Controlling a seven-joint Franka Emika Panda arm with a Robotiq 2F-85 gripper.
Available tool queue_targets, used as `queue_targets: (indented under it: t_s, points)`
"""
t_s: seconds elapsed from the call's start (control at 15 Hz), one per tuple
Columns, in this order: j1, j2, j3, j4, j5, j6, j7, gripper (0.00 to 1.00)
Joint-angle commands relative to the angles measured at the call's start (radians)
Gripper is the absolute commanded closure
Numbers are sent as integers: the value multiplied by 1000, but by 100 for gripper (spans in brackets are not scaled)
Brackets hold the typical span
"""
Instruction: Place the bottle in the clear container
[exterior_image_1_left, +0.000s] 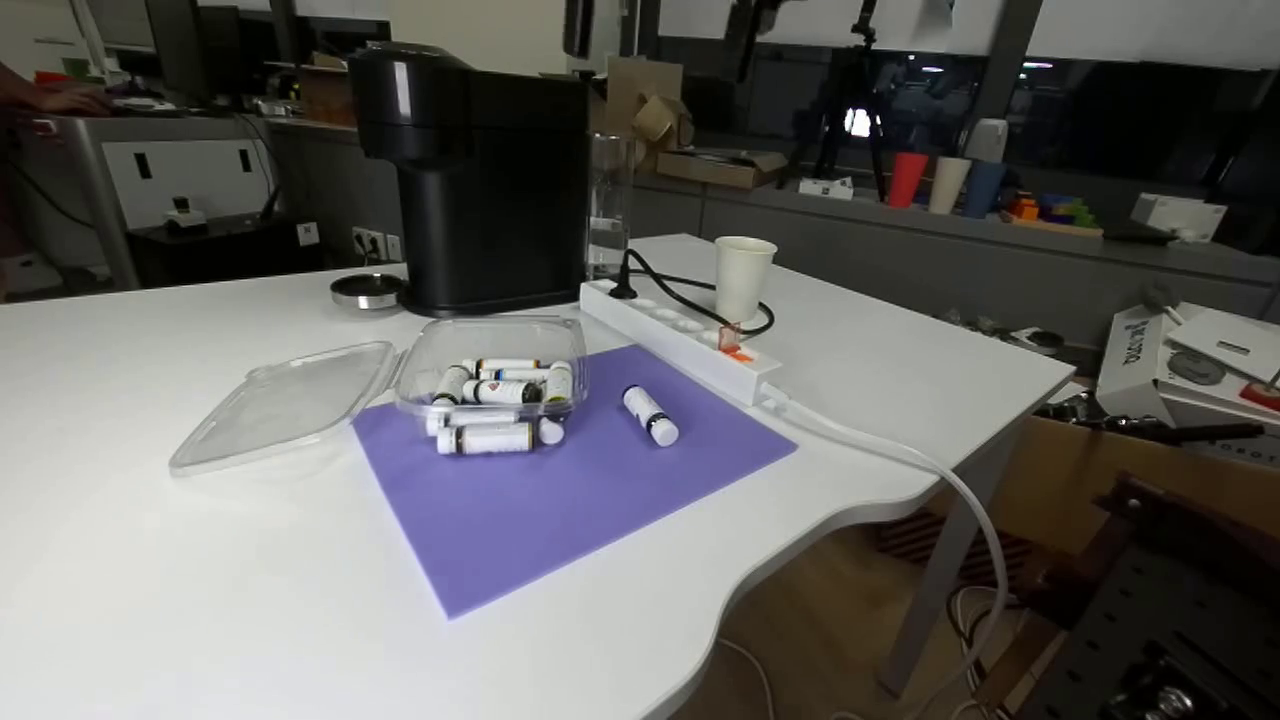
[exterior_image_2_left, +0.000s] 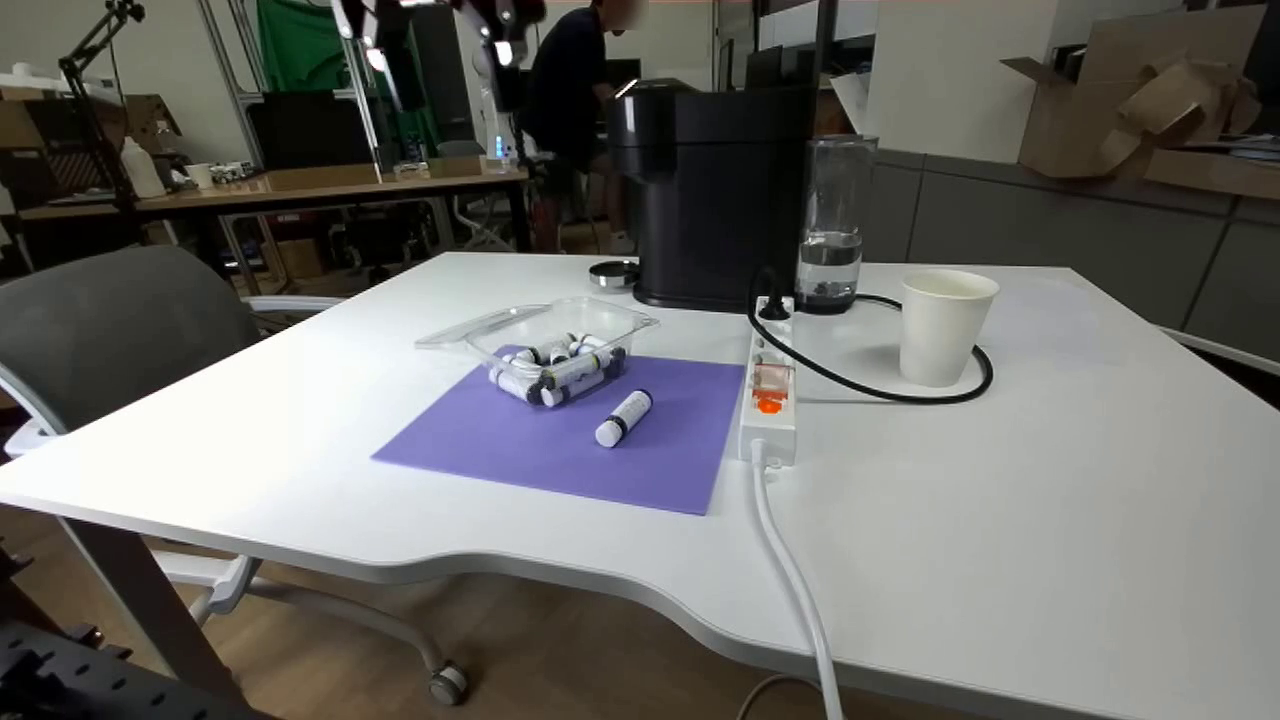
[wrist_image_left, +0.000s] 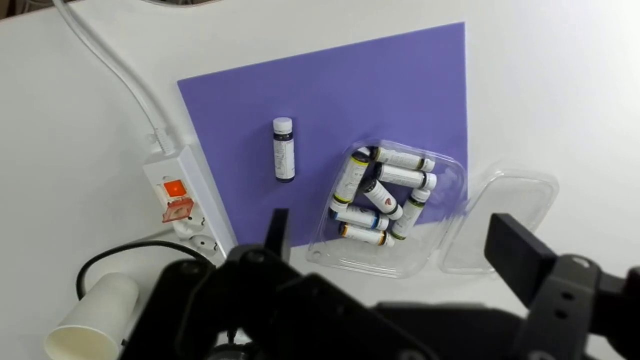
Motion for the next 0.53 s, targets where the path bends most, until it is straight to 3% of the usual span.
queue_targets:
  t_s: [0.0, 0.13, 0.33, 0.47]
  points:
    - [2, 134, -115, 19, 40, 83, -185, 0]
    - [20, 220, -171, 36, 84, 110, -318, 0]
    - [28, 336, -181, 57, 99, 134, -473, 0]
    - [3, 415, -154, 70, 44, 182, -443, 0]
